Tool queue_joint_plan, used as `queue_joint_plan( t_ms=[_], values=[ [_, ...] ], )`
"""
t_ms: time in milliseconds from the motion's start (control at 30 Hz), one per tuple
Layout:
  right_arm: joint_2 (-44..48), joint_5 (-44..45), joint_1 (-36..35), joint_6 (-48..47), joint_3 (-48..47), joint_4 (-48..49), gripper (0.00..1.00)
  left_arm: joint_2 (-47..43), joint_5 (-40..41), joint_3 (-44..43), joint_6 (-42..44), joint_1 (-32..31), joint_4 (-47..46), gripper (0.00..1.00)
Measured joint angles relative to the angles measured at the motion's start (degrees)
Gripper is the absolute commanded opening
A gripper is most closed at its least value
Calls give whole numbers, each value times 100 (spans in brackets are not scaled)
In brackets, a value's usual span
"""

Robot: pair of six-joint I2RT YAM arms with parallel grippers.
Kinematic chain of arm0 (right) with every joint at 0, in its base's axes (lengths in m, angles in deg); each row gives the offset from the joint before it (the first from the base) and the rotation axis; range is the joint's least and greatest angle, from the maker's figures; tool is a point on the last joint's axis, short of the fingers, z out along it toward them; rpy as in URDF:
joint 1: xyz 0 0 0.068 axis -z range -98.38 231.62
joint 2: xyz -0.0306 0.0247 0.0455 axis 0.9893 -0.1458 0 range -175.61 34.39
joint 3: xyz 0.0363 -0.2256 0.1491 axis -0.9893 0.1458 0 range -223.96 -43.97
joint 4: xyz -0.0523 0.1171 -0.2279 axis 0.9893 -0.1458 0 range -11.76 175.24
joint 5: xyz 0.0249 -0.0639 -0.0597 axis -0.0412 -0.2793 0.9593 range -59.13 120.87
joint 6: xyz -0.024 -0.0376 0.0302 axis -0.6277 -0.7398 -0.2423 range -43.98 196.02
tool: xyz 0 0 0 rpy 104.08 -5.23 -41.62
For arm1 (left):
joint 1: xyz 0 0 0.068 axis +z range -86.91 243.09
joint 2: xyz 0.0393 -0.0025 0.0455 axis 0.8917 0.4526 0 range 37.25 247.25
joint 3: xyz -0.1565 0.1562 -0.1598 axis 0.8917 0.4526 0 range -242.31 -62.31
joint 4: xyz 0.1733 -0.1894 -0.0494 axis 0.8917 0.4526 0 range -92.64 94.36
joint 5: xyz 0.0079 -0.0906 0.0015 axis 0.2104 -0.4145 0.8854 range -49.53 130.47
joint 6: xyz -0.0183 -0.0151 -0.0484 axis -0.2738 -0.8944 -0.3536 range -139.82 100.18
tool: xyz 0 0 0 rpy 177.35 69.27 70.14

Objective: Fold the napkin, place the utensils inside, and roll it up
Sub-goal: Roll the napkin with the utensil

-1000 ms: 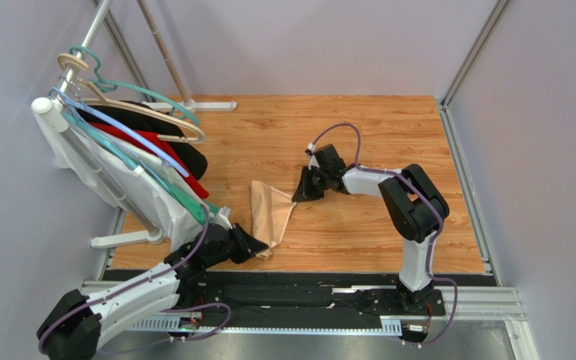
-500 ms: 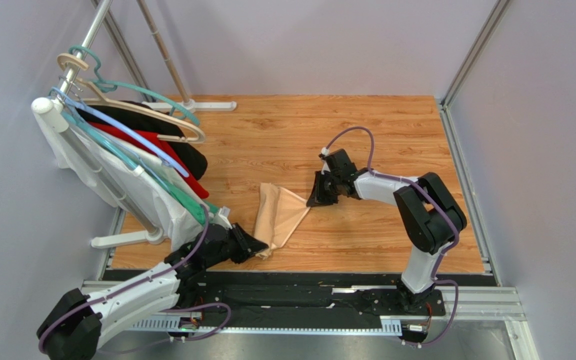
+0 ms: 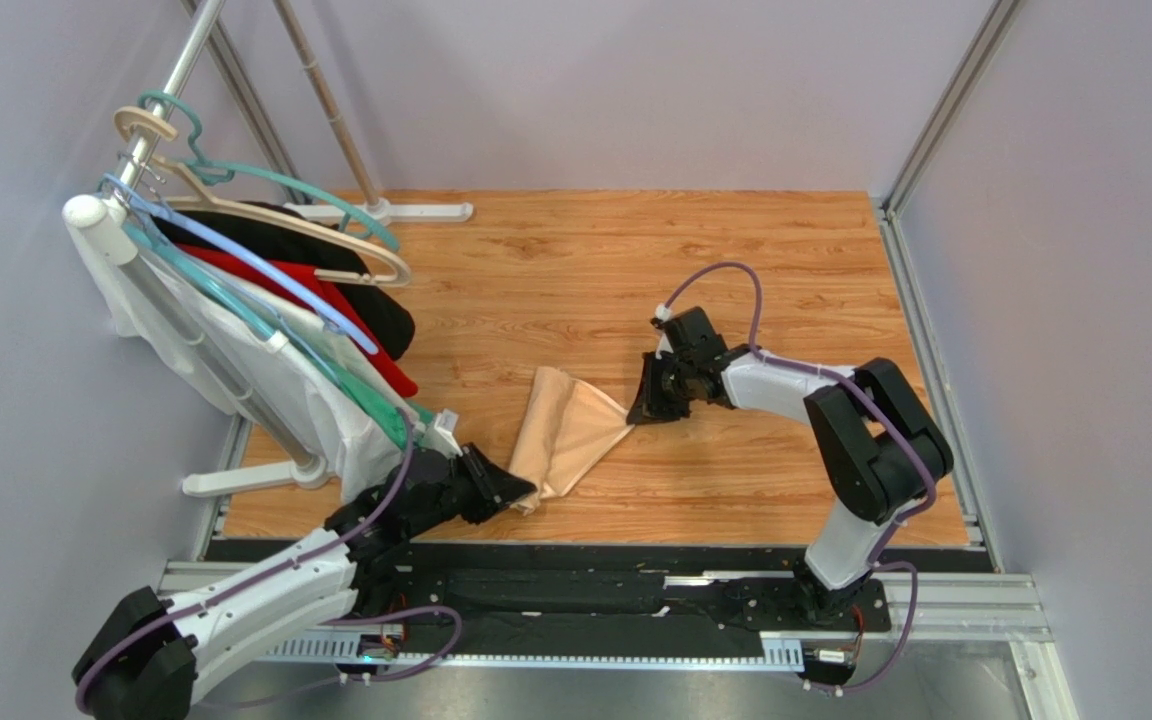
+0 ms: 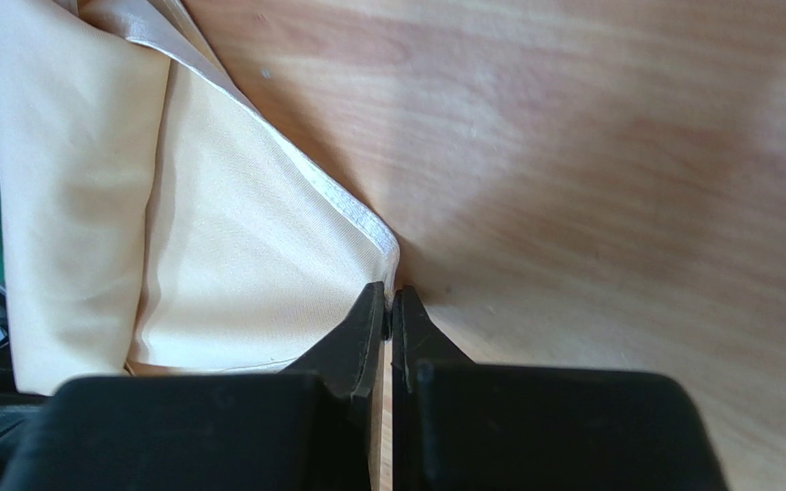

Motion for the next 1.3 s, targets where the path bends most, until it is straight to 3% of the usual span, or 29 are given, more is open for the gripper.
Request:
queue_joint_plan(
  t_ms=[567,667,700,800,1100,1300],
  values=[
    [365,-37,35,2,391,-109,1,223,83,0,590,-2,76,0],
    [302,-52,35,22,293,-175,26,544,24,-2,852,-2,-33,0],
    [271,-55,35,44,240,-201,40,627,0,-2,929,-2,-72,0],
    [236,-35,46,103,87,-269,54,833,-48,-2,1121,4,-164,0],
    [710,271,-393,472,-577,-509,61,1126,-146,-2,1322,31,-503,0],
    [-83,-103,-979,931,-1379,221,61,1182,-155,-2,1362,31,-566,0]
  ],
)
